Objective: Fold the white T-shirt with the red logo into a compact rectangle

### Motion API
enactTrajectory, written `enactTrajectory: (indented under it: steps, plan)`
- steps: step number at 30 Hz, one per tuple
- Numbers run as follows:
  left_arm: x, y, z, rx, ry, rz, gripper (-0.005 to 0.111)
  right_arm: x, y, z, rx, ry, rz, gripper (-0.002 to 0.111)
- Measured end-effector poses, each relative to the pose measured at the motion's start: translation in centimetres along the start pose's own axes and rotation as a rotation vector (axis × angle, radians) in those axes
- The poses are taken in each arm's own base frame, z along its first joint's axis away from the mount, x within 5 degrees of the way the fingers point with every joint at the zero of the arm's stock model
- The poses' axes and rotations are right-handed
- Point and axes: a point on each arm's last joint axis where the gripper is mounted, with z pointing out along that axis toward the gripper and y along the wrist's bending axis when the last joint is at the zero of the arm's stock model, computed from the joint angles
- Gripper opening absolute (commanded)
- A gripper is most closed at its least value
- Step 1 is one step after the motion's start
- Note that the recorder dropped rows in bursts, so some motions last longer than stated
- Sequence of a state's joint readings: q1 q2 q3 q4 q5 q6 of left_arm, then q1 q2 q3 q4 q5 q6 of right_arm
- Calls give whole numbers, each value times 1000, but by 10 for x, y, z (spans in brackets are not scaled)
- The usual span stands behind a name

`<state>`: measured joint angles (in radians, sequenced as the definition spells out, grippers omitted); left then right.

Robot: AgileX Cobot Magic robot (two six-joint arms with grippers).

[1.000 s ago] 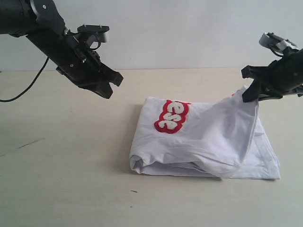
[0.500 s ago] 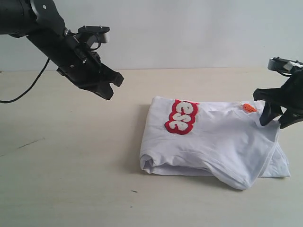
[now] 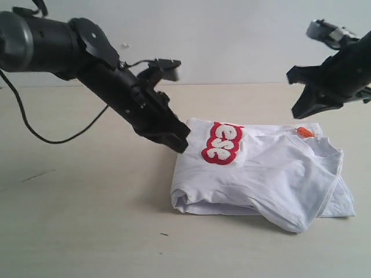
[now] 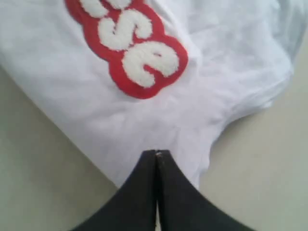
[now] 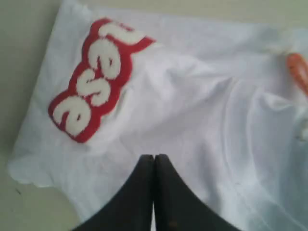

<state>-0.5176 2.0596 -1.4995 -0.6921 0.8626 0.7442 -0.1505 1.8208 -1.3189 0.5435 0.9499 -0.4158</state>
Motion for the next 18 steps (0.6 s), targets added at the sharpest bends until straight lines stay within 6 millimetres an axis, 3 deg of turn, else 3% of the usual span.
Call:
enactTrajectory:
  steps: [3, 7, 14, 18]
  plan:
    - [10, -2, 29, 28, 73, 4, 0, 10, 1, 27, 44, 104, -15, 0]
    - [20, 2, 50, 43, 135, -5, 0, 20, -20, 57, 168, 229, 24, 0]
    - [29, 11, 55, -23, 215, 2, 0, 32, -49, 97, 283, 325, 71, 0]
    - [29, 11, 53, -25, 249, 7, 0, 31, -50, 99, 284, 337, 78, 0]
